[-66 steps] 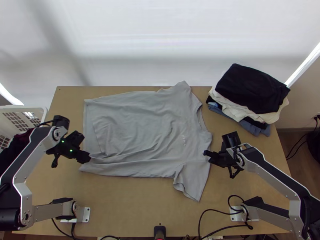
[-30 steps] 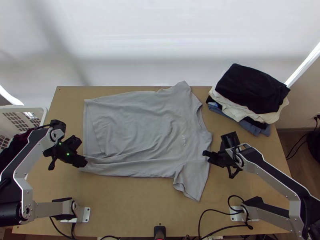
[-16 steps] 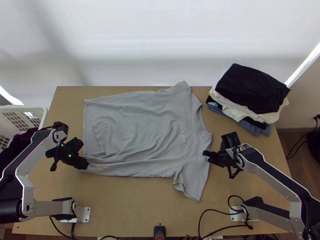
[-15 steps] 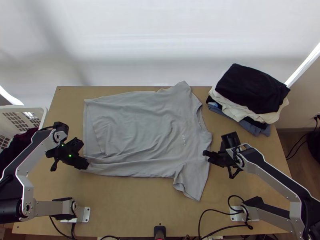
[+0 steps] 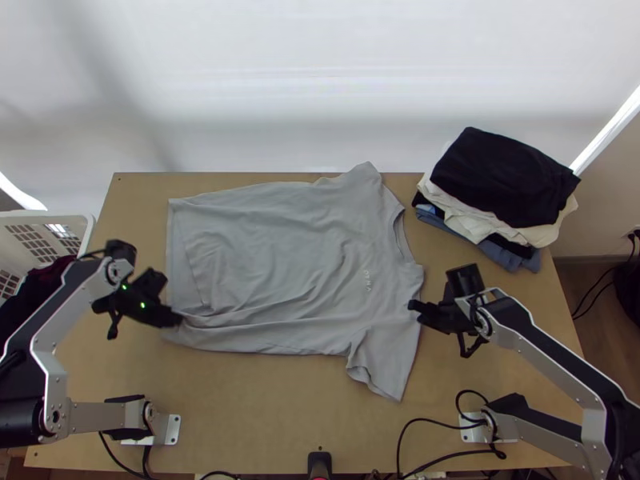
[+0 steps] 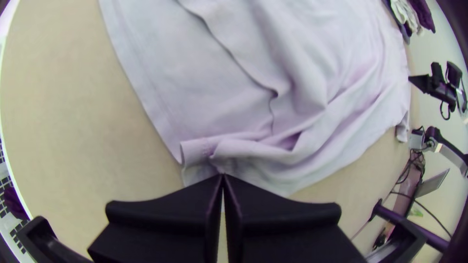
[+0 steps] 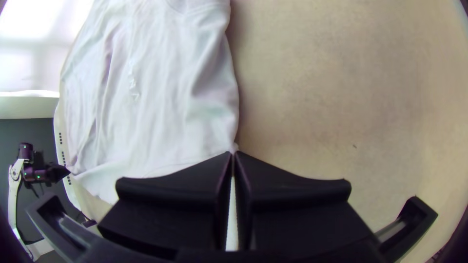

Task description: Fold the t-shirt

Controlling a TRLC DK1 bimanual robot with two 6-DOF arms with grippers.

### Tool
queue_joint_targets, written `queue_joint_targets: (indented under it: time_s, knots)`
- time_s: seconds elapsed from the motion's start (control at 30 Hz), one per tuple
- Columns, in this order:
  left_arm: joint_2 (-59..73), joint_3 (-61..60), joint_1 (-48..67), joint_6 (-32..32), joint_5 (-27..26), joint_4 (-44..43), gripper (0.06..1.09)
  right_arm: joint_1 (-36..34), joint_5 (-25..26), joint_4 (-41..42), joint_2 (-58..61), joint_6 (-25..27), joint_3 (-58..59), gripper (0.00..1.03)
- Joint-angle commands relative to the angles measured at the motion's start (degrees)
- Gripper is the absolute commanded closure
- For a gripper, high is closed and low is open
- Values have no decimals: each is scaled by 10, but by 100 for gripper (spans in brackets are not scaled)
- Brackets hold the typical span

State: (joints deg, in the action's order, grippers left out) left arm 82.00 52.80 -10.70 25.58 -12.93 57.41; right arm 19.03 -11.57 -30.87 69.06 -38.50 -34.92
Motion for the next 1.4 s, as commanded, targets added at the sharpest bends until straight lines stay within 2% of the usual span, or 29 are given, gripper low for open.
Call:
queue_joint_targets:
  time_s: [0.0, 0.23, 0.33, 0.53, 0.73, 1.0, 1.13, 1.37]
  knots:
    - [-39, 58, -6, -48, -18, -2, 104, -18, 2, -2, -21, 12, -2, 100]
    - [-93, 84, 1, -152, -26, -38, 104, -61, 9, -3, -42, 28, -49, 100]
    - [-116, 86, 3, -198, -26, -59, 104, -79, 35, -7, -45, 55, -80, 100]
    - [-139, 107, 3, -280, -25, -110, 104, -109, 45, -7, -23, 69, -187, 100]
    - [-141, 184, -29, -341, -20, -165, 104, -112, 45, -9, 45, 107, -329, 100]
    - [-144, 333, -47, -418, -7, -209, 104, -116, 48, -40, 129, 106, -539, 100]
    - [-141, 389, -46, -432, 2, -237, 104, -102, 65, -46, 173, 109, -655, 100]
    - [-128, 471, -44, -450, 63, -316, 104, -81, 82, -31, 245, 170, -889, 100]
